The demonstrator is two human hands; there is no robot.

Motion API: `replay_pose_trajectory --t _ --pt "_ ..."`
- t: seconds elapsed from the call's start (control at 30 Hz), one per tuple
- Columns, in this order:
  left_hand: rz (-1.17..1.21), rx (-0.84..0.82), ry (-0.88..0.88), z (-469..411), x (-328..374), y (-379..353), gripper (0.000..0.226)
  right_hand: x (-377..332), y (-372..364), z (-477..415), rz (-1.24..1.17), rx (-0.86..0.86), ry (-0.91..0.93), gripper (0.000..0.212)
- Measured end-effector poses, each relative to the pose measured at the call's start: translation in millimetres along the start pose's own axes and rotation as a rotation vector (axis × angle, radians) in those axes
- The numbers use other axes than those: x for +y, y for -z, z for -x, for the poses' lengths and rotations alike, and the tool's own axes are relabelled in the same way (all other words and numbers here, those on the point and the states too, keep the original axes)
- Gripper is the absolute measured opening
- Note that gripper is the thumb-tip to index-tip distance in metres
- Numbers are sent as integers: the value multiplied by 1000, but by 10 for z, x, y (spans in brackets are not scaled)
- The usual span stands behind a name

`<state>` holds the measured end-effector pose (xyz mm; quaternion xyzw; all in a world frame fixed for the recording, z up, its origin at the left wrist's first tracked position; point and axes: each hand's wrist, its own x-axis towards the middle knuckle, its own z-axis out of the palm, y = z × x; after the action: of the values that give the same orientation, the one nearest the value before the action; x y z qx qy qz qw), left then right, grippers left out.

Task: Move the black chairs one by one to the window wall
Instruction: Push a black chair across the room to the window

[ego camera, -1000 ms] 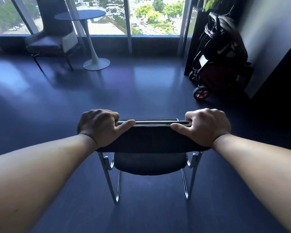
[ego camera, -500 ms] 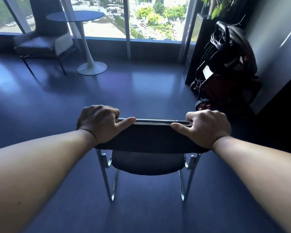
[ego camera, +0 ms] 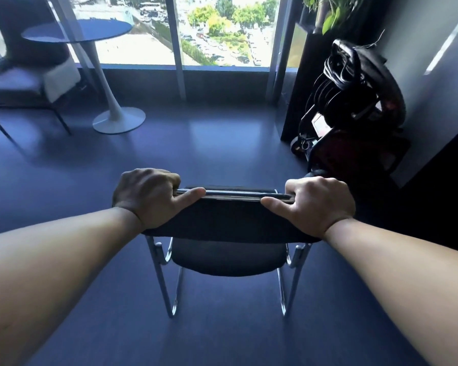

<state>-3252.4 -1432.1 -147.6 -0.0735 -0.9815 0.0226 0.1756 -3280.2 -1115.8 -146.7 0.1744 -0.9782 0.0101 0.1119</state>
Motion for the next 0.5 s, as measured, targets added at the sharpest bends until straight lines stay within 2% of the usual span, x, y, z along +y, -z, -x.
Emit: replay_pose_trajectory --t 0.27,0.5 --pt "-25 -3 -3 -724 -196 -287 85 171 -180 -758 19 4 -7 82" --pt "-39 6 34 -1632 -394 -608 80 464 -437 -1778 34 28 23 88"
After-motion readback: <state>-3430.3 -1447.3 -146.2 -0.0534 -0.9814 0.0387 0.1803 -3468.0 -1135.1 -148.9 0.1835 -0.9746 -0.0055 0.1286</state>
